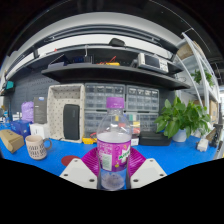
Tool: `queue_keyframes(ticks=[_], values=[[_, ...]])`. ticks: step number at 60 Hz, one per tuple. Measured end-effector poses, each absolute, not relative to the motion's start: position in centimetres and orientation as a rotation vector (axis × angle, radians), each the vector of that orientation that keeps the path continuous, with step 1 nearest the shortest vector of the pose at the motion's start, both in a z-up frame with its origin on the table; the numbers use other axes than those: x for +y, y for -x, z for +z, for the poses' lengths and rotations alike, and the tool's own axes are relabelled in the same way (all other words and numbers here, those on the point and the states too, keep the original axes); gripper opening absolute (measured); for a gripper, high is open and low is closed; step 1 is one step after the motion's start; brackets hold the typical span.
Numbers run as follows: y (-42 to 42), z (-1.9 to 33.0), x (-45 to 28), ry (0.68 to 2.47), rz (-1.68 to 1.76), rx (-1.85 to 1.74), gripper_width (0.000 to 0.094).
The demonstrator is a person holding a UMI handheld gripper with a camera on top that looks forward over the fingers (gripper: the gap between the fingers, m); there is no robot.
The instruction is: Pour water
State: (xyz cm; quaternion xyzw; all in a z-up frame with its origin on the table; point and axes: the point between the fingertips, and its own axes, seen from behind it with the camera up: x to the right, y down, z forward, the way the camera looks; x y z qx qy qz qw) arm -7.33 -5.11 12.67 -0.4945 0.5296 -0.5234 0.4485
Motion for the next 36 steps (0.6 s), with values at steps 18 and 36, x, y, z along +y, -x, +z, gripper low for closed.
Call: queue_keyframes(ticks=[18, 36], values=[[5.2, 13.7, -2.0, 1.398, -1.374, 1.182, 0.0331], [-1.1, 15.6, 9.4, 1.897, -1.741, 0.560, 0.0331]])
